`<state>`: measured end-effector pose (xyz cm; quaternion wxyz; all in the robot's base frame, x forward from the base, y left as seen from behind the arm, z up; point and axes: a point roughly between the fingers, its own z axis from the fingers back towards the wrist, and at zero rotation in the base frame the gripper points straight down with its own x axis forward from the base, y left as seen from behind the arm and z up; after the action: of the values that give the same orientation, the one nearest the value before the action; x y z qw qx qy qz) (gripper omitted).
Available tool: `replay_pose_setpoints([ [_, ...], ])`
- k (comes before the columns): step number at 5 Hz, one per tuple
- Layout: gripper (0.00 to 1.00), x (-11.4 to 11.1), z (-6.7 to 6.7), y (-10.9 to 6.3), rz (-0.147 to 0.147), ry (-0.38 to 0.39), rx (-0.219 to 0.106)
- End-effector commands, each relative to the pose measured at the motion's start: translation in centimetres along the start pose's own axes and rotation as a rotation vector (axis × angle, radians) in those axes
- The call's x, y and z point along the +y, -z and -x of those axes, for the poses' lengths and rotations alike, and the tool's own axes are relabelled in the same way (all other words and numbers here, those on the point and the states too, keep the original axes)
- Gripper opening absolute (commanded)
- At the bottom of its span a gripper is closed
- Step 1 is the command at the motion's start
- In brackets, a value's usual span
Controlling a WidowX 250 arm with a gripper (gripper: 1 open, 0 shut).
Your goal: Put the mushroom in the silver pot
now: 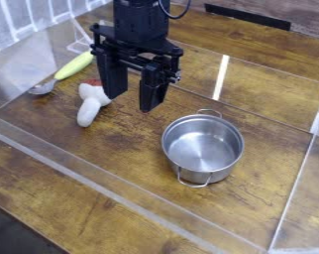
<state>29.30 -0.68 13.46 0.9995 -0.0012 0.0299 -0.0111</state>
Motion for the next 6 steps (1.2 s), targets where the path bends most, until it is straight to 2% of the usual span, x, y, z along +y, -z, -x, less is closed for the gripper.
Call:
replay_pose_setpoints([
  [1, 1.00, 0.2, 0.3, 0.5, -0.002, 0.020, 0.040],
  [2, 1.00, 0.4, 0.4, 1.8, -0.005, 0.026, 0.062],
  [3, 1.00, 2.2, 0.0, 2.2, -0.014, -0.011, 0.032],
  [4, 1.00, 3.9, -0.3, 2.8, -0.016, -0.102, 0.016],
  [5, 1.00, 4.4, -0.3, 4.2, -0.015, -0.165, 0.042],
  [6, 1.00, 6.3, -0.7, 4.7, -0.022, -0.227, 0.017],
])
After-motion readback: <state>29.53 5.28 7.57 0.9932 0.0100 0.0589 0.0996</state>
